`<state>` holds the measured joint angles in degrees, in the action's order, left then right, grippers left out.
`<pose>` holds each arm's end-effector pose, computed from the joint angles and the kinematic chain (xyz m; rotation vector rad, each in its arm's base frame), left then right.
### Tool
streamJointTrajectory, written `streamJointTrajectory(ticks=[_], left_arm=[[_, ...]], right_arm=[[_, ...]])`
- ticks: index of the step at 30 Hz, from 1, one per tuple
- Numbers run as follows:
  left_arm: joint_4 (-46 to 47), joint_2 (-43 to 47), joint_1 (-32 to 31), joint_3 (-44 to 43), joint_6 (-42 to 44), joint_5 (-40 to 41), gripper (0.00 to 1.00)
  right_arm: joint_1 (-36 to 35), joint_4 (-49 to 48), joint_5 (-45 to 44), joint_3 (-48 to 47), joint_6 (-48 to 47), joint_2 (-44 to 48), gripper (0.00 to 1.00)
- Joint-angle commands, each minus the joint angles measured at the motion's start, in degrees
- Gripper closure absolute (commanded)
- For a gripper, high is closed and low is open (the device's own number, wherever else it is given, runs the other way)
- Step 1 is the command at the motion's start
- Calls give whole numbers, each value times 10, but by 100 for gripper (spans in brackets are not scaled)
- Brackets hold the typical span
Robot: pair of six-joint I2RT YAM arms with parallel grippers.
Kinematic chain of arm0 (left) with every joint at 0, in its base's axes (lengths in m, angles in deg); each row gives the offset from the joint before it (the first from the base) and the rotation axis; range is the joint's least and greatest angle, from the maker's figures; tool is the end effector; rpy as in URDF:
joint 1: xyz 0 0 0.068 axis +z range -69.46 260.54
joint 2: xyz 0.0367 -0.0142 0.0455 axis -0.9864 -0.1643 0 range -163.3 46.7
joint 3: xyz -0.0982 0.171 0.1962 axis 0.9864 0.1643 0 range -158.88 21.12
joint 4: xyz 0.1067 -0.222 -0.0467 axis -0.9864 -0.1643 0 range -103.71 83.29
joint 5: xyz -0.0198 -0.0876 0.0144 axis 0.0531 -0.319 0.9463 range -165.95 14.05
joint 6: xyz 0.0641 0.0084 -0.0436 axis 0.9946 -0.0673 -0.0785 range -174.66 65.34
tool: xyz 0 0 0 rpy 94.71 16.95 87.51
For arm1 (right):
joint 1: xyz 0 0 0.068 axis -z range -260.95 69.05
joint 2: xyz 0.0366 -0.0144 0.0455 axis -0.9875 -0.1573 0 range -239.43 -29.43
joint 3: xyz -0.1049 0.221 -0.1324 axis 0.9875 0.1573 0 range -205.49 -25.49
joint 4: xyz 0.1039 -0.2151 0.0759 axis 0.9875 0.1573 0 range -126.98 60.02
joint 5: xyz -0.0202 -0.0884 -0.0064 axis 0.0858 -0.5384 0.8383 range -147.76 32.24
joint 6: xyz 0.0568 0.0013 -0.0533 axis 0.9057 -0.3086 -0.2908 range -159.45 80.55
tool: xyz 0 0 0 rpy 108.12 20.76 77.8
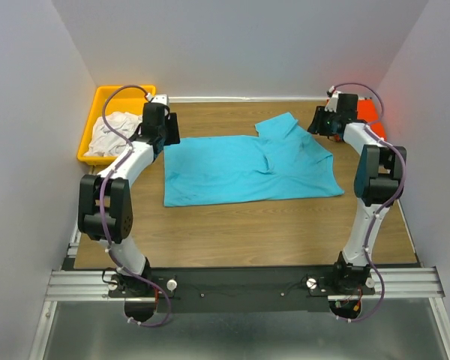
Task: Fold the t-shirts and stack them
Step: Fold the tshirt
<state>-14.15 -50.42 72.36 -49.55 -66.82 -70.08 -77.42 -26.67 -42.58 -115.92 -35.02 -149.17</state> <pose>0.4026 -0.0511 0.2524 -0.1339 2.1562 -0.0944 0.4932 -0.0130 0.1974 0.0153 2.2515 0.3077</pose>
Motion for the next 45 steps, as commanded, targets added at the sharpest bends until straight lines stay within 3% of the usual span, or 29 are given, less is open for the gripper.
streamJointTrajectory(ticks=[1, 14, 20, 27, 35, 45], left_arm=[[-22, -29, 5, -28, 14, 22, 31], [-33, -77, 5, -45, 15, 15, 31], [-35, -94, 7, -57, 10, 13, 31], [-41, -115, 12, -68, 7, 8, 32], [-61, -152, 24, -104, -6, 5, 35], [-85, -221, 34, -182, -20, -1, 46]], right_arm=[[2, 21, 31, -31, -34, -47, 50], [2, 22, 47, -98, -35, -121, 51], [2, 27, 66, -92, -40, -129, 63], [2, 36, 54, -73, -58, -129, 65], [7, 37, -17, -75, -52, -128, 94], [7, 37, -26, -59, -64, -111, 97]])
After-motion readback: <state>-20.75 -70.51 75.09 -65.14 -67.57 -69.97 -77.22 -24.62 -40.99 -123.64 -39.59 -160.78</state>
